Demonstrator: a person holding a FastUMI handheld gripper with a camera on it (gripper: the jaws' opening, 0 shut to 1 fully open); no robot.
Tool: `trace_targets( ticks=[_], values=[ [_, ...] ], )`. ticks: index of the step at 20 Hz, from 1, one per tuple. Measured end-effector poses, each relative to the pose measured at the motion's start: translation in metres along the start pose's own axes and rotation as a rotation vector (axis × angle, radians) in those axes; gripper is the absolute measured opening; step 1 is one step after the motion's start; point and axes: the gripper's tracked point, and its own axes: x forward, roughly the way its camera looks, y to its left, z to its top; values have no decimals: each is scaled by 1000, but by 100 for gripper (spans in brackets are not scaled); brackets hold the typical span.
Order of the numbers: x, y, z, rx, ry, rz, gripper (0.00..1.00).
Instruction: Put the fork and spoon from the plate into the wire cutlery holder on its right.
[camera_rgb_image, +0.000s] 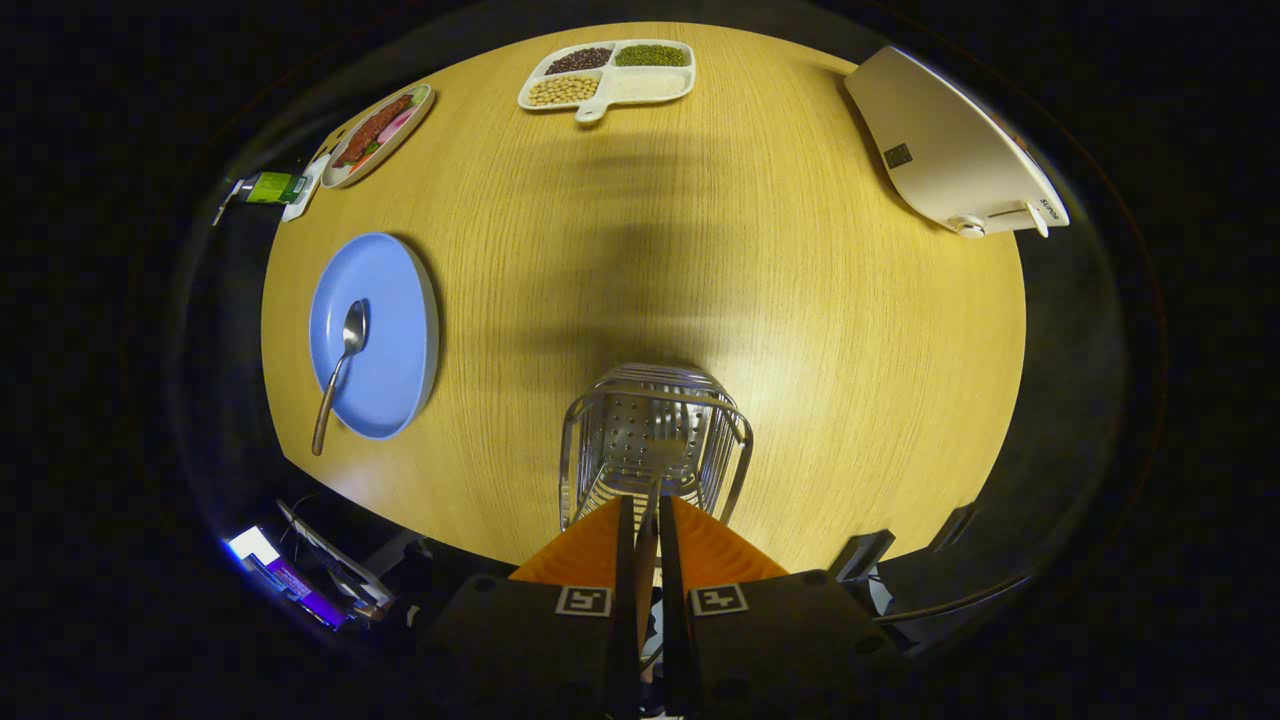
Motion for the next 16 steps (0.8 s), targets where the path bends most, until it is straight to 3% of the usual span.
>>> trace_targets(
  ticks=[4,7,10,13,16],
  values=[
    [-27,14,12,38,-144,42,22],
    [-54,45,19,72,-257,119,27],
    [-80,99,22,138,-350,254,36],
    [-87,159,18,184,-386,375,37],
    [-74,217,15,211,-391,444,38]
  ],
)
